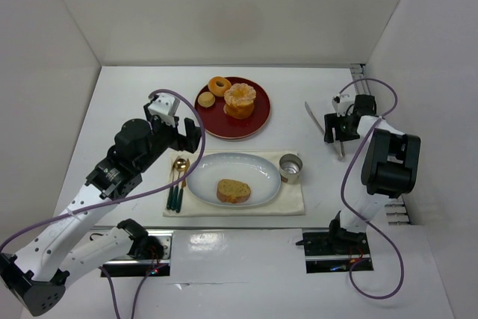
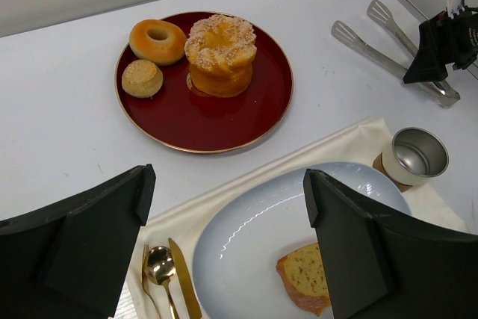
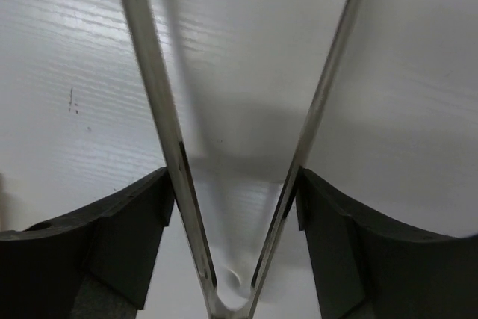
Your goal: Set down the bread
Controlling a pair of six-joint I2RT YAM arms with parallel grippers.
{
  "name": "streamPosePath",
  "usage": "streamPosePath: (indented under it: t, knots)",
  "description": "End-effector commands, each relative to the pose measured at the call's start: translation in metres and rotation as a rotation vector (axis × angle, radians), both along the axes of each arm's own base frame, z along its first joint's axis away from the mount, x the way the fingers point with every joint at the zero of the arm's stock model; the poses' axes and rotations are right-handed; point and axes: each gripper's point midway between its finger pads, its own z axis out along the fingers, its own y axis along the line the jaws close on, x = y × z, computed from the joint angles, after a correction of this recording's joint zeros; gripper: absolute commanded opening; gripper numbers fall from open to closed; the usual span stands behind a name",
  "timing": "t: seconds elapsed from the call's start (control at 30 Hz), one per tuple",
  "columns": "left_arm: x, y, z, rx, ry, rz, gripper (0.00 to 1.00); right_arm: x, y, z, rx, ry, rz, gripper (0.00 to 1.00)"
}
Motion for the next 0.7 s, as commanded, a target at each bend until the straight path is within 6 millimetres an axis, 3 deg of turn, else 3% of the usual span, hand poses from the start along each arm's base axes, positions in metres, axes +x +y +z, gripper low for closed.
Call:
streamPosePath:
  t: [0.0, 0.2, 0.23, 0.3, 0.37, 0.4, 0.47, 0.6, 0.67]
  knots:
    - [-0.001, -0.004, 0.017, -0.039, -0.058, -0.018, 1.00, 0.005, -0.006, 0.008, 0.000, 0.011, 0.017, 0.78]
    - [-0.001, -0.004, 0.017, -0.039, -0.058, -0.018, 1.00, 0.003, -0.009, 0.010, 0.003, 0.011, 0.019, 0.82]
    - [-0.001, -0.004, 0.017, -0.039, -0.058, -0.018, 1.00, 0.003, -0.011, 0.014, 0.008, 0.000, 0.014, 0.95]
    - [-0.001, -0.004, 0.017, -0.039, -0.058, -0.018, 1.00, 0.001, -0.008, 0.024, 0.012, -0.021, 0.021, 0.97]
    - [-0.001, -0.004, 0.017, -0.039, -0.058, -0.018, 1.00, -0.003, -0.006, 0.039, 0.023, -0.053, 0.025, 0.98]
    - [-0.001, -0.004, 0.017, -0.039, -0.058, -0.018, 1.00, -0.003, -0.004, 0.060, 0.016, -0.100, 0.031, 0.98]
    - [-0.003, -0.003, 0.020, -0.044, -0.065, -0.018, 1.00, -0.006, -0.001, 0.079, 0.015, -0.139, 0.040, 1.00]
    - [-0.003, -0.003, 0.020, -0.044, -0.065, -0.018, 1.00, -0.017, 0.021, 0.138, 0.057, -0.272, 0.110, 1.00]
    - [-0.003, -0.003, 0.020, -0.044, -0.065, -0.018, 1.00, -0.021, 0.026, 0.150, 0.061, -0.309, 0.126, 1.00]
